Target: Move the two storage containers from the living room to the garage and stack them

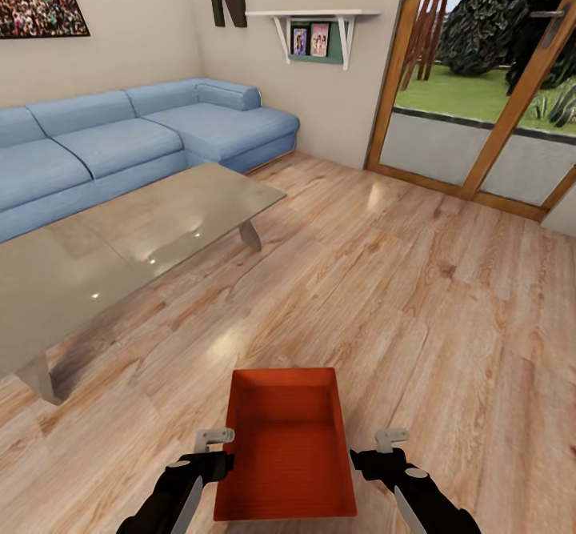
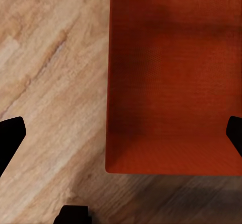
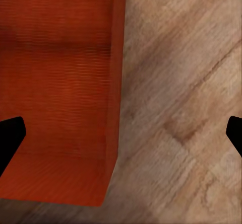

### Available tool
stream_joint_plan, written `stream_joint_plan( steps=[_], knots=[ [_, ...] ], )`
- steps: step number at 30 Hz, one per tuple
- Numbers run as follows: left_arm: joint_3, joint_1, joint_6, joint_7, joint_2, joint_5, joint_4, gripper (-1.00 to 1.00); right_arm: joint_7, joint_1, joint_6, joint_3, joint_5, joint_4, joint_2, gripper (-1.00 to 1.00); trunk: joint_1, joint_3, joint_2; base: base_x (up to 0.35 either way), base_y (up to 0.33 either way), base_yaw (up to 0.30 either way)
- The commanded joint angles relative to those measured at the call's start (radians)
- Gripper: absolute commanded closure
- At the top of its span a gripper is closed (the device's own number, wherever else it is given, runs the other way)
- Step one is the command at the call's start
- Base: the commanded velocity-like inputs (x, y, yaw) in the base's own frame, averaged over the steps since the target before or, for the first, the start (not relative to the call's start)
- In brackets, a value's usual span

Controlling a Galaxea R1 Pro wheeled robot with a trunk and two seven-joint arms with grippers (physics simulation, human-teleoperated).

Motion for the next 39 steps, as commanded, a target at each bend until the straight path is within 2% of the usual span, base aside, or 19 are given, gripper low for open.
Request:
stream_joint_plan(
  steps=[1, 12, 23, 25, 27, 31, 39],
  knots=[
    [-0.002, 0.000, 0.005, 0.007, 0.000, 0.006, -0.002, -1.00, 0.000, 0.000, 0.006, 0.004, -0.003, -0.002, -0.001, -1.00, 0.004, -0.004, -0.008, 0.000, 0.000, 0.000],
    [-0.001, 0.000, 0.000, 0.002, 0.005, 0.006, -0.002, -1.00, 0.001, 0.000, 0.004, 0.005, -0.003, -0.002, -0.001, -1.00, 0.046, -0.038, -0.085, 0.000, 0.000, 0.000],
    [0.000, 0.000, -0.004, 0.002, 0.014, 0.002, -0.002, -1.00, 0.006, 0.000, 0.004, 0.005, -0.004, -0.002, -0.001, -1.00, 0.046, -0.038, -0.085, 0.000, 0.000, 0.000],
    [0.001, -0.001, -0.005, 0.002, 0.015, 0.001, -0.002, -1.00, 0.027, 0.000, 0.004, 0.005, -0.004, -0.002, -0.001, -1.00, 0.046, -0.038, -0.085, 0.000, 0.000, 0.000],
    [0.001, -0.001, -0.006, 0.002, 0.016, 0.000, -0.003, -1.00, 0.090, 0.000, 0.005, 0.004, -0.003, -0.002, -0.001, -1.00, 0.046, -0.038, -0.085, 0.000, 0.000, 0.000],
    [0.001, 0.000, -0.006, 0.002, 0.016, 0.000, -0.003, -1.00, 0.114, 0.000, 0.005, 0.002, -0.003, -0.001, -0.001, -1.00, 0.046, -0.038, -0.085, 0.000, 0.000, 0.000],
    [0.001, 0.000, -0.006, 0.002, 0.015, 0.000, -0.003, -1.00, 0.118, 0.000, 0.003, -0.002, -0.001, -0.001, -0.001, -1.00, 0.046, -0.038, -0.085, 0.000, 0.000, 0.000]
  ],
)
